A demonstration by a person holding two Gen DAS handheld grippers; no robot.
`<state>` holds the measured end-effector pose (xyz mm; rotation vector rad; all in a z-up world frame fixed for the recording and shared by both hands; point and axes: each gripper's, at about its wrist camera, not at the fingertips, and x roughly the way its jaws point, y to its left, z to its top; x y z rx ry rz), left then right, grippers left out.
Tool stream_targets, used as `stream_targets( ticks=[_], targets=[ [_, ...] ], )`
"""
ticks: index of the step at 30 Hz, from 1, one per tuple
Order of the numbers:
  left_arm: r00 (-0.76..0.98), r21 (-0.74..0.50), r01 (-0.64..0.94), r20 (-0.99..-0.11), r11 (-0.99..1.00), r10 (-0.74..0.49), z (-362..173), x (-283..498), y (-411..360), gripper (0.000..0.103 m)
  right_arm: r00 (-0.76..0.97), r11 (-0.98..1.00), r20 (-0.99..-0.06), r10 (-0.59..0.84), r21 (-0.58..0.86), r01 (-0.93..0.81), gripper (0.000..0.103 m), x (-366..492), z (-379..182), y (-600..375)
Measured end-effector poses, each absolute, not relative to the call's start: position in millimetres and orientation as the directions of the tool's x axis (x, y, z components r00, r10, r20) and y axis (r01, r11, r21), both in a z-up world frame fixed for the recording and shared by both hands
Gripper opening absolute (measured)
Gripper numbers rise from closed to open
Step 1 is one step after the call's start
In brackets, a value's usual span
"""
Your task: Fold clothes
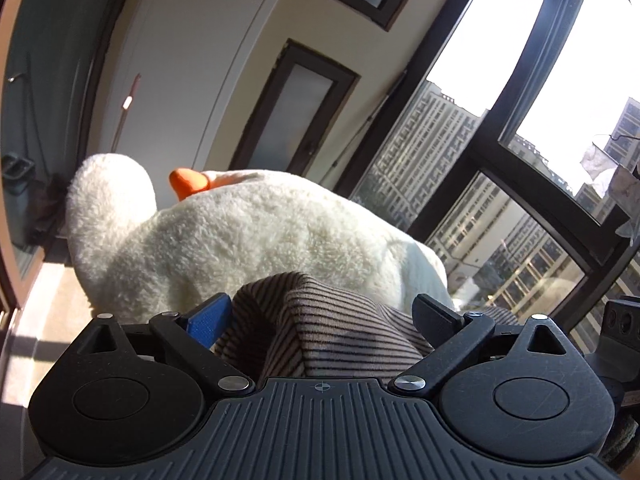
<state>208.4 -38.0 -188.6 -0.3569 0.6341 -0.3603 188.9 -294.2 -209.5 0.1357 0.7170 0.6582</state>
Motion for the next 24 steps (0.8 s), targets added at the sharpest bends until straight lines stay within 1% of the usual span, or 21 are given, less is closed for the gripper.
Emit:
stream_targets(
  ticks=[2, 3, 4, 5, 6, 7, 8, 9, 10, 11, 12, 14, 15, 16, 18, 19, 20, 23, 24],
  targets=[
    [0.752, -0.358, 0.24, -0.52, 0.902, -0.406, -194, 205, -50, 0.099, 0.596, 0.808, -0.555, 0.58, 0.302, -0.506, 0.019, 176, -207, -296],
    [0.752, -0.339, 0.247, -0.524, 0.908, -0.401, -196, 202, -52, 0.092, 0.612, 0.817, -0.551, 0.567, 0.284, -0.502, 0.019, 170, -206, -298],
    [0.751, -0.33, 0.251, -0.527, 0.91, -0.398, -199, 199, -52, 0.08, 0.628, 0.826, -0.546, 0.554, 0.267, -0.496, 0.019, 165, -203, -301],
    [0.75, -0.321, 0.254, -0.529, 0.912, -0.396, -201, 195, -52, 0.078, 0.643, 0.834, -0.54, 0.543, 0.253, -0.491, 0.019, 162, -198, -304],
    [0.75, -0.312, 0.258, -0.532, 0.914, -0.393, -203, 191, -52, 0.074, 0.663, 0.842, -0.527, 0.531, 0.242, -0.482, 0.019, 160, -192, -309],
    [0.747, -0.319, 0.258, -0.533, 0.912, -0.398, -204, 188, -50, 0.067, 0.688, 0.853, -0.51, 0.516, 0.233, -0.467, 0.024, 159, -185, -316],
    [0.743, -0.335, 0.257, -0.531, 0.907, -0.407, -205, 186, -48, 0.061, 0.713, 0.864, -0.492, 0.5, 0.224, -0.452, 0.036, 158, -178, -322],
    [0.745, -0.344, 0.255, -0.526, 0.904, -0.411, -205, 182, -45, 0.06, 0.74, 0.879, -0.477, 0.474, 0.215, -0.425, 0.043, 160, -172, -330],
    [0.749, -0.337, 0.259, -0.522, 0.905, -0.408, -204, 178, -45, 0.059, 0.77, 0.899, -0.465, 0.438, 0.209, -0.385, 0.054, 164, -168, -339],
    [0.753, -0.323, 0.266, -0.518, 0.908, -0.405, -203, 174, -46, 0.058, 0.798, 0.917, -0.452, 0.4, 0.202, -0.345, 0.058, 169, -163, -348],
    [0.755, -0.312, 0.274, -0.516, 0.91, -0.404, -202, 169, -48, 0.056, 0.815, 0.93, -0.448, 0.367, 0.203, -0.307, 0.058, 176, -162, -356],
    [0.756, -0.295, 0.29, -0.513, 0.91, -0.407, -201, 161, -52, 0.053, 0.819, 0.942, -0.472, 0.326, 0.236, -0.239, 0.059, 197, -171, -368],
    [0.756, -0.287, 0.298, -0.511, 0.911, -0.408, -200, 157, -54, 0.053, 0.808, 0.942, -0.495, 0.321, 0.26, -0.214, 0.06, 207, -180, -371],
    [0.755, -0.28, 0.304, -0.512, 0.911, -0.409, -200, 154, -56, 0.053, 0.787, 0.937, -0.524, 0.326, 0.287, -0.197, 0.064, 219, -192, -372],
    [0.755, -0.273, 0.304, -0.515, 0.913, -0.405, -199, 149, -55, 0.053, 0.751, 0.927, -0.564, 0.343, 0.332, -0.174, 0.065, 228, -212, -370],
    [0.754, -0.29, 0.298, -0.513, 0.91, -0.41, -197, 149, -51, 0.053, 0.739, 0.924, -0.576, 0.349, 0.344, -0.168, 0.056, 229, -221, -368],
    [0.752, -0.315, 0.29, -0.509, 0.904, -0.419, -194, 150, -46, 0.055, 0.737, 0.925, -0.579, 0.348, 0.338, -0.172, 0.052, 227, -226, -364],
    [0.753, -0.411, 0.256, -0.483, 0.875, -0.447, -184, 157, -29, 0.071, 0.753, 0.937, -0.565, 0.338, 0.279, -0.211, 0.046, 210, -225, -356],
    [0.757, -0.437, 0.243, -0.472, 0.866, -0.451, -181, 161, -24, 0.082, 0.754, 0.937, -0.561, 0.342, 0.266, -0.227, 0.045, 204, -224, -358]
  ],
)
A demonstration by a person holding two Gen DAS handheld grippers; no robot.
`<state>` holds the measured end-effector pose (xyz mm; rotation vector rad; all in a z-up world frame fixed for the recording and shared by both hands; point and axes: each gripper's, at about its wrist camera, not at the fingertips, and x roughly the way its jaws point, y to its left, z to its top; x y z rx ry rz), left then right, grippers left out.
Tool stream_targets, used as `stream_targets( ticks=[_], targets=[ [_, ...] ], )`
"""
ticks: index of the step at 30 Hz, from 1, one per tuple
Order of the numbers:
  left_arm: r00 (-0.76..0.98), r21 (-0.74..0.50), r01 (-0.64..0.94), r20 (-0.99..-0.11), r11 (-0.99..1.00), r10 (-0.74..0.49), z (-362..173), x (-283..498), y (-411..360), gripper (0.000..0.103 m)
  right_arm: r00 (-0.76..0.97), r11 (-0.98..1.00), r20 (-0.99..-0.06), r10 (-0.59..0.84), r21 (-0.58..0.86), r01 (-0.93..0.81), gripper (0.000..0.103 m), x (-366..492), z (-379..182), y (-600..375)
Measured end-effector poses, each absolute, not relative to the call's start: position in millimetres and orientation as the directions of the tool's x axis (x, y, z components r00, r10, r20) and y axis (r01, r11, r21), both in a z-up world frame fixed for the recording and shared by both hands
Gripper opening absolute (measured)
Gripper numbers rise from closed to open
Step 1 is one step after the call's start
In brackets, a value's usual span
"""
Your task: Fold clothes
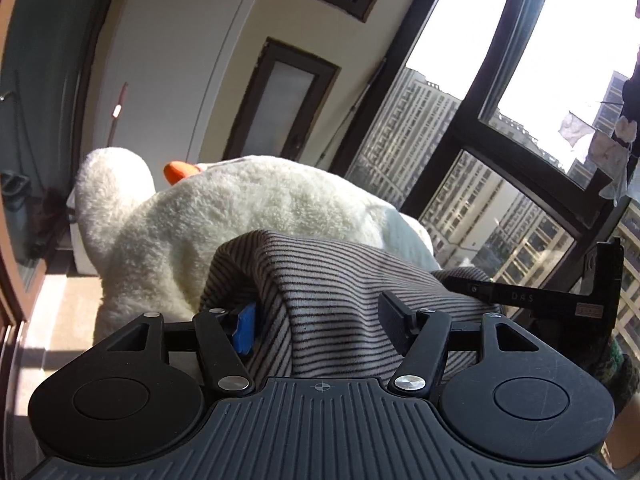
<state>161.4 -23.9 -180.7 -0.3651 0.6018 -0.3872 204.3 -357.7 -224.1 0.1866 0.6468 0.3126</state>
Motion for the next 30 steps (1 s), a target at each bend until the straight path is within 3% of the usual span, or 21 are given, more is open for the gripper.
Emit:
stream_targets(
  ticks=[2, 8, 9, 13, 18, 20, 21, 23, 27, 30],
  targets=[
    [0.763, -0.437, 0.228, -0.475, 0.87, -0.439, -176, 172, -22, 0.091, 0.753, 0.936, -0.559, 0.348, 0.247, -0.249, 0.043, 194, -222, -361],
    [0.692, -0.381, 0.245, -0.576, 0.892, -0.436, -189, 210, -41, 0.093, 0.732, 0.925, -0.566, 0.378, 0.268, -0.271, 0.042, 167, -219, -369],
    [0.684, -0.376, 0.252, -0.582, 0.892, -0.439, -193, 214, -44, 0.092, 0.73, 0.923, -0.566, 0.382, 0.277, -0.268, 0.042, 166, -220, -372],
    [0.682, -0.355, 0.273, -0.584, 0.894, -0.44, -197, 210, -50, 0.066, 0.735, 0.914, -0.554, 0.391, 0.328, -0.238, 0.048, 176, -214, -383],
    [0.712, -0.268, 0.289, -0.581, 0.919, -0.394, -199, 190, -53, 0.065, 0.704, 0.885, -0.559, 0.438, 0.408, -0.227, 0.06, 207, -213, -387],
    [0.705, -0.301, 0.28, -0.581, 0.912, -0.408, -197, 193, -48, 0.074, 0.671, 0.875, -0.58, 0.461, 0.424, -0.235, 0.06, 223, -222, -380],
    [0.695, -0.333, 0.268, -0.582, 0.904, -0.421, -197, 197, -44, 0.086, 0.662, 0.873, -0.586, 0.467, 0.424, -0.241, 0.06, 227, -226, -377],
    [0.681, -0.399, 0.228, -0.586, 0.888, -0.438, -199, 205, -36, 0.088, 0.657, 0.875, -0.59, 0.469, 0.411, -0.256, 0.051, 232, -232, -371],
    [0.695, -0.432, 0.207, -0.566, 0.878, -0.442, -205, 212, -36, 0.068, 0.663, 0.859, -0.563, 0.494, 0.436, -0.269, 0.042, 231, -235, -377],
    [0.716, -0.435, 0.206, -0.544, 0.877, -0.438, -199, 220, -37, 0.059, 0.69, 0.859, -0.534, 0.49, 0.432, -0.275, 0.037, 233, -231, -377]
  ],
)
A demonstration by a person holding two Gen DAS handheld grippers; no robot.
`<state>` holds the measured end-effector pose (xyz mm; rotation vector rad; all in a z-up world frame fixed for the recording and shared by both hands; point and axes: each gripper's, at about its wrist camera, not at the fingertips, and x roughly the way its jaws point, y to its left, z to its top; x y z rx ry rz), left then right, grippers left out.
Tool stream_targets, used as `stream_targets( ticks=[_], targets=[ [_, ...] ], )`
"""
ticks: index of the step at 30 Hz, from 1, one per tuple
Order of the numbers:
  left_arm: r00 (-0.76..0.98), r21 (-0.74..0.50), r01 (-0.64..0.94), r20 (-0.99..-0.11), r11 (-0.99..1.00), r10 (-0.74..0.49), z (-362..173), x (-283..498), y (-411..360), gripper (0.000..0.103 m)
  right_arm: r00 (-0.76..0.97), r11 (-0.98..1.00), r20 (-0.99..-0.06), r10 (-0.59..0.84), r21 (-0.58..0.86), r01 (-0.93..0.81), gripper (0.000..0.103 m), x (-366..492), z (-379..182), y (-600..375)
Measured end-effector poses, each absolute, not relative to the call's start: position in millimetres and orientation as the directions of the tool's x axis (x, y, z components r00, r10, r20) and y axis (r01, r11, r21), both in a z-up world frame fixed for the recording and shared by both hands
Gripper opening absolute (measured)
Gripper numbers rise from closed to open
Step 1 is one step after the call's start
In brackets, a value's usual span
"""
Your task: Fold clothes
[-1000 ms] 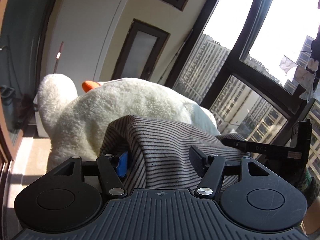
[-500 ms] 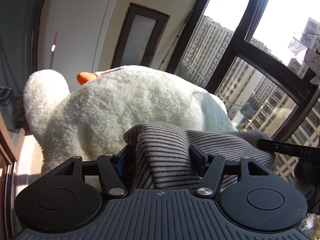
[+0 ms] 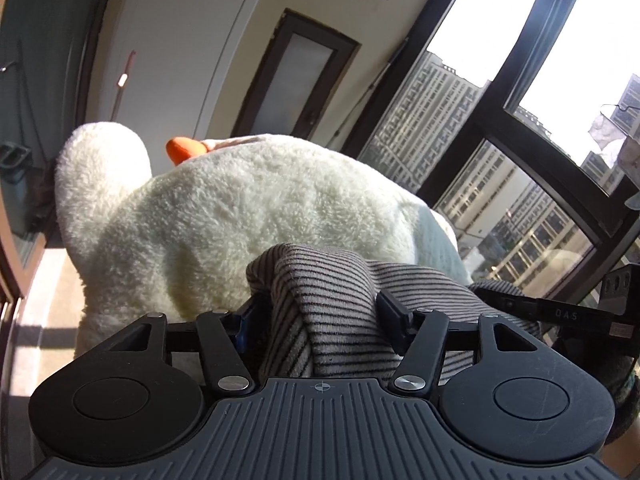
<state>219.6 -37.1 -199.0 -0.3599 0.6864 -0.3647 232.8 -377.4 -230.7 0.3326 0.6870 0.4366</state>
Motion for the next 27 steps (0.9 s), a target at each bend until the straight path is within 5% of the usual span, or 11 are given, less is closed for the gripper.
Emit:
stream_targets(
  ticks=[10, 12, 14, 16, 21, 27],
  targets=[
    [0.837, -0.496, 0.191, -0.369, 0.847, -0.404, -150, 251, -14, 0.014, 0.757, 0.82, -0.365, 0.542, 0.426, -0.382, 0.031, 265, -177, -359],
    [0.848, -0.49, 0.193, -0.352, 0.85, -0.396, -143, 246, -12, 0.015, 0.77, 0.844, -0.377, 0.515, 0.382, -0.377, 0.031, 264, -178, -355],
    [0.847, -0.454, 0.176, -0.382, 0.873, -0.37, -144, 237, -12, 0.019, 0.783, 0.871, -0.4, 0.477, 0.331, -0.363, 0.031, 263, -183, -352],
    [0.838, -0.422, 0.158, -0.421, 0.893, -0.347, -150, 230, -13, 0.05, 0.787, 0.905, -0.452, 0.42, 0.274, -0.326, 0.031, 260, -199, -353],
    [0.784, -0.403, 0.129, -0.518, 0.906, -0.342, -173, 225, -14, 0.081, 0.741, 0.922, -0.556, 0.377, 0.3, -0.244, 0.034, 252, -236, -367],
    [0.697, -0.452, 0.131, -0.591, 0.883, -0.406, -199, 253, -29, 0.094, 0.74, 0.926, -0.56, 0.372, 0.275, -0.257, 0.041, 250, -226, -361]
  ],
)
